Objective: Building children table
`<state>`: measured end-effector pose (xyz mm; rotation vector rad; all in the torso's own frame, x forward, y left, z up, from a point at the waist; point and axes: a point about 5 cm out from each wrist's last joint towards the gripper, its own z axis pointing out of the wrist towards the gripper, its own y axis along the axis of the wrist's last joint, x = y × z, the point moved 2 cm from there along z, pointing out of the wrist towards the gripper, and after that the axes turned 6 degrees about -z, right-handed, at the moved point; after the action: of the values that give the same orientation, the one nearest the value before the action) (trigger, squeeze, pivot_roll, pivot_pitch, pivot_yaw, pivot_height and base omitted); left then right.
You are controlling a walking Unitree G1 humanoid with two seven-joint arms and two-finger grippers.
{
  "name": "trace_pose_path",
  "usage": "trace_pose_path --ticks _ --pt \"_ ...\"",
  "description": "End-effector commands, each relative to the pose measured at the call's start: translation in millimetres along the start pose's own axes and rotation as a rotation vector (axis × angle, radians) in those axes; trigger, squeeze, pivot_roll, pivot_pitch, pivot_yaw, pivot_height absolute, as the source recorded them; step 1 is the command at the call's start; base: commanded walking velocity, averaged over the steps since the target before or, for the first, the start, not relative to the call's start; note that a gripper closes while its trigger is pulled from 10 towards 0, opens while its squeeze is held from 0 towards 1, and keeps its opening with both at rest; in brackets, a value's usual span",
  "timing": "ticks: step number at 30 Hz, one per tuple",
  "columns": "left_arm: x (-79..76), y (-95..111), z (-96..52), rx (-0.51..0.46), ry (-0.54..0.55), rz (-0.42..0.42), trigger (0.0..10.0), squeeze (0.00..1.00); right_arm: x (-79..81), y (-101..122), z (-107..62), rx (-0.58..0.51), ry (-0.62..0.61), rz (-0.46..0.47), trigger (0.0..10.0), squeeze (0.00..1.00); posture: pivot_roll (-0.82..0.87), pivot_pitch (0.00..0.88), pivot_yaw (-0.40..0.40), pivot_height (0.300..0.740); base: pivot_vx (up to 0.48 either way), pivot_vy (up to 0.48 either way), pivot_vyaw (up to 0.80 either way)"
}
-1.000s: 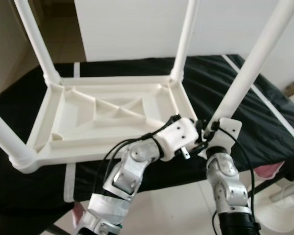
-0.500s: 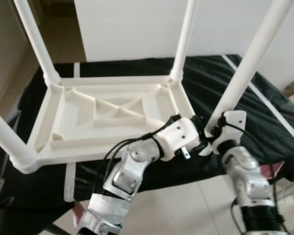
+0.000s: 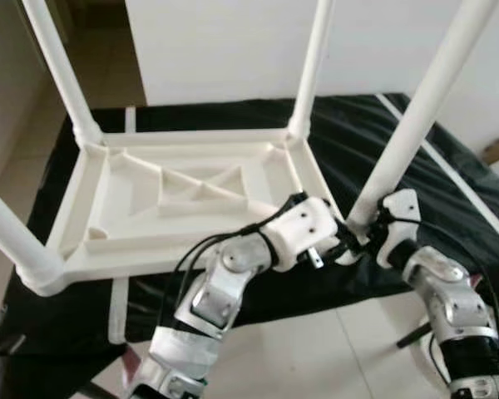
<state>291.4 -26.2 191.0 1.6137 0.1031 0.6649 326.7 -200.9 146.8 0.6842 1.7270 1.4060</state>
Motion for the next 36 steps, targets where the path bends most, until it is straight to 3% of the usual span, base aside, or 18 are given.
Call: trace_pose_path --ticks 1,3,4,5,6,18,19,29,36 --pt "6.8 6 0.0 -0.02 0.075 0.015 10.0 0.0 -0.9 2 1.4 -0.002 0.048 -0.022 8.7 0.0 -0.03 0.034 -0.044 0.74 0.0 0.0 0.0" --pt "6.8 6 0.0 -0.02 0.075 0.015 10.0 0.0 -0.9 2 1.4 -0.002 0.048 -0.022 8.7 0.0 -0.03 0.034 -0.044 0.74 0.0 0.0 0.0" --pt "6.9 6 0.2 -0.02 0.074 0.016 10.0 0.0 -1.5 2 1.7 0.001 0.062 -0.029 6.5 0.0 -0.03 0.034 -0.044 0.74 0.0 0.0 0.0" --pt "6.9 6 0.7 -0.021 0.074 0.016 10.0 0.0 -2.2 0 1.9 0.007 0.069 -0.031 0.4 0.0 -0.02 0.034 -0.046 0.74 0.0 0.0 0.0" --pt "7.1 7 1.0 -0.023 0.075 0.016 10.0 0.0 -3.4 -3 1.6 0.024 0.072 -0.029 0.0 0.0 -0.02 0.034 -0.048 0.74 0.0 0.0 0.0" --pt "5.5 8 -0.2 -0.026 0.074 0.012 10.0 0.0 -5.8 -20 -5.0 0.069 0.064 0.035 0.0 0.0 -0.03 0.043 -0.046 0.74 0.0 0.0 0.0" --pt "5.3 8 0.0 -0.026 0.073 0.011 10.0 0.0 -5.0 -22 -5.8 0.069 0.064 0.035 10.0 0.0 -0.03 0.042 -0.046 0.74 0.0 0.0 0.0" --pt "2.7 8 1.0 -0.028 0.062 0.006 10.0 0.0 0.7 -33 -10.7 0.061 -0.01 0.151 10.0 0.0 -0.04 0.044 -0.045 0.74 0.0 0.0 0.0" --pt "1.2 7 1.1 -0.027 0.056 0.006 10.0 0.0 2.7 -35 -4.6 0.042 -0.123 0.212 10.0 0.0 -0.03 0.041 -0.048 0.74 0.0 0.0 0.0"
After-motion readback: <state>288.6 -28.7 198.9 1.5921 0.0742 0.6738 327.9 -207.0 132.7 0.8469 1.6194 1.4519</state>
